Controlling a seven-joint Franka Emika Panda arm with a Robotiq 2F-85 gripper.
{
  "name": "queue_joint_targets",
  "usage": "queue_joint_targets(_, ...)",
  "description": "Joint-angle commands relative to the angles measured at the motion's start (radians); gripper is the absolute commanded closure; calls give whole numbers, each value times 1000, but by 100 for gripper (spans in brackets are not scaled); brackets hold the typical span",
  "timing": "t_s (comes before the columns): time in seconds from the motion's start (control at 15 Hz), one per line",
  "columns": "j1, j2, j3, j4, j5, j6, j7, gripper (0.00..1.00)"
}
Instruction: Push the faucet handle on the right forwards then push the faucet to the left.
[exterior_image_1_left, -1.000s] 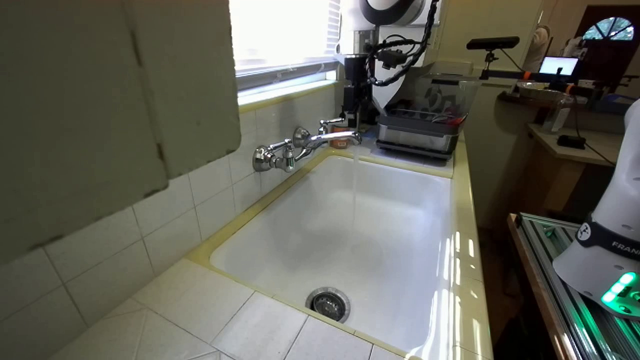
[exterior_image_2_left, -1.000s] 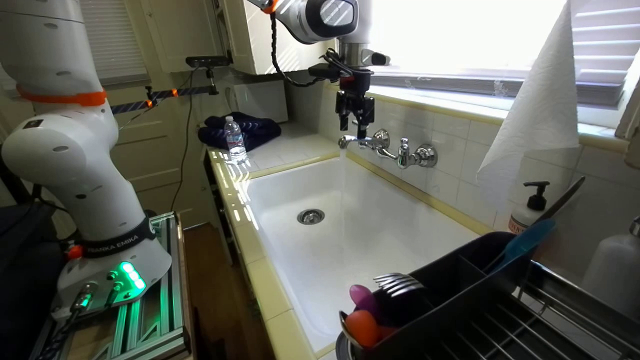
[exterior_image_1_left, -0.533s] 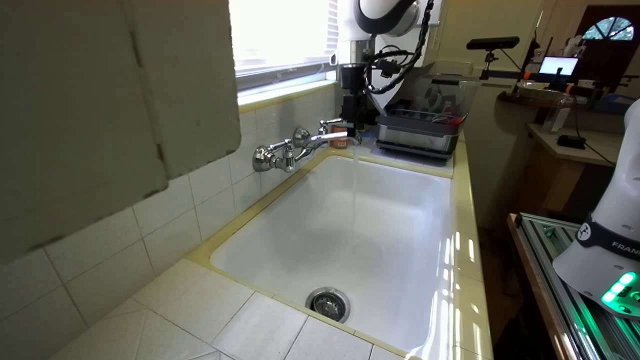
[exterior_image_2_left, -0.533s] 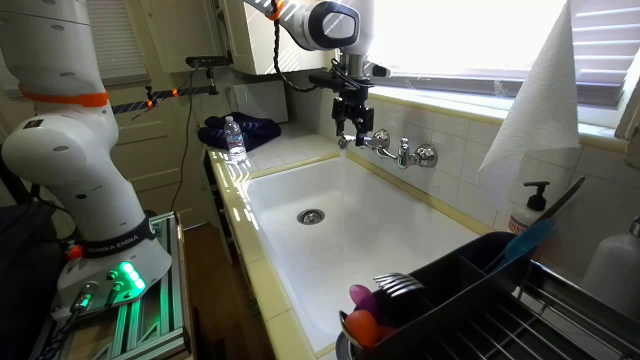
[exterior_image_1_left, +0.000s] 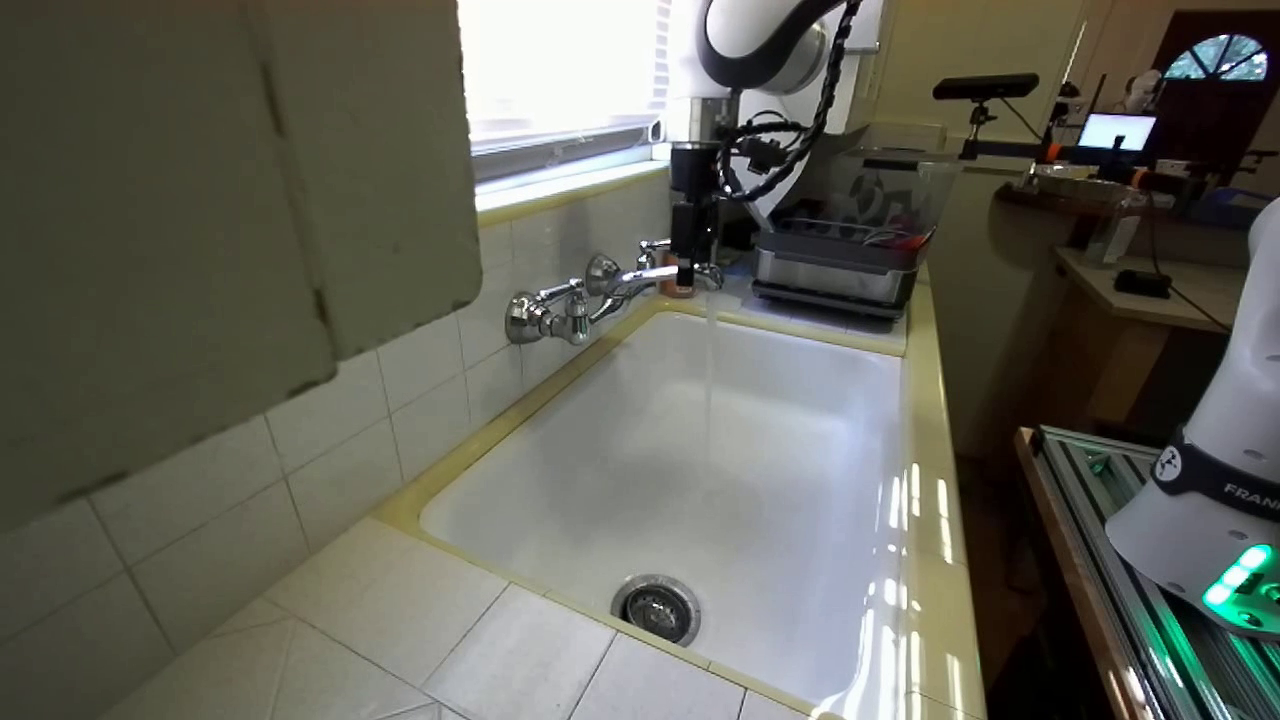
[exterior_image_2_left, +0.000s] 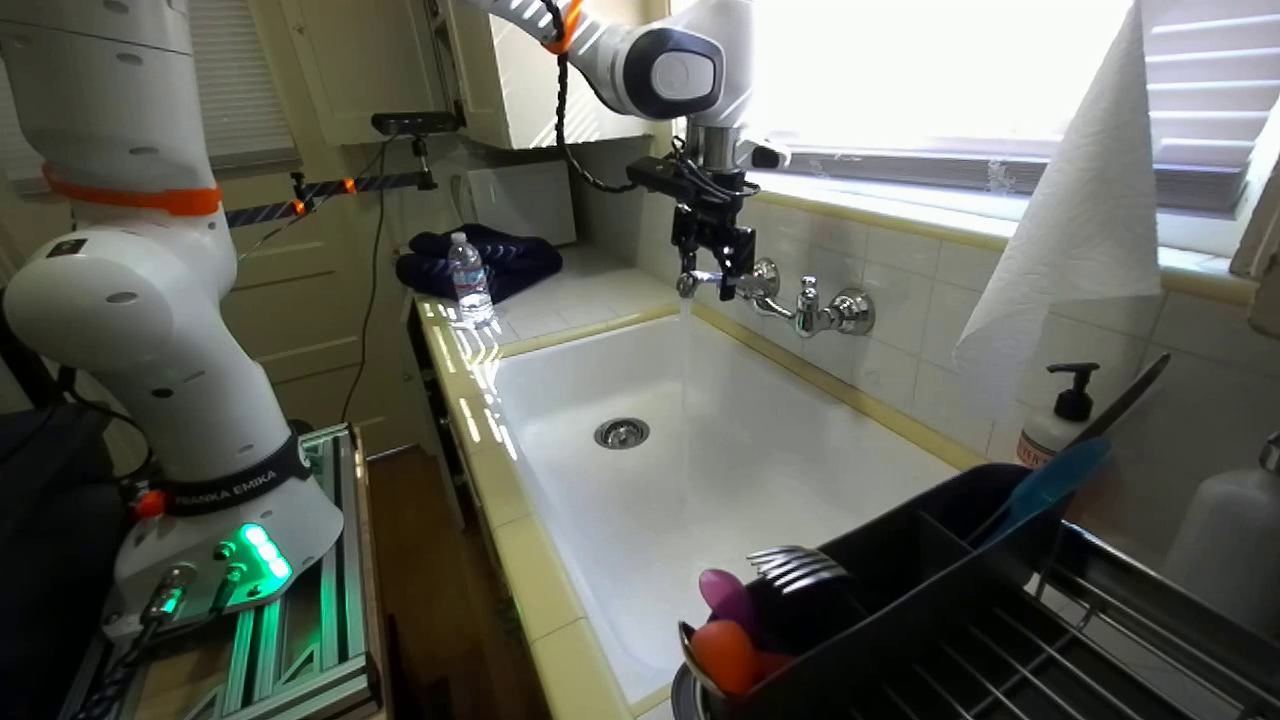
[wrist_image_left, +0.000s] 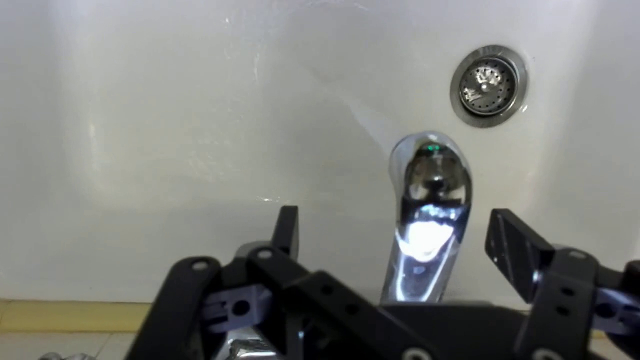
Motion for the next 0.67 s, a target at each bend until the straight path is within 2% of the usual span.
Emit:
queue_joint_targets(0.0,-6,14,9,2,28,35,-27,34)
queue_joint_targets(0.07,-6,13,10,2,26,38,-26,44)
queue_joint_targets(0.47,-6,12,15,7,30,64,-30,88)
queue_joint_targets(0.53,-5,12,15,6,27,65,-27,94)
queue_joint_targets(0.6,-5,12,15,5,27,64,-27,93)
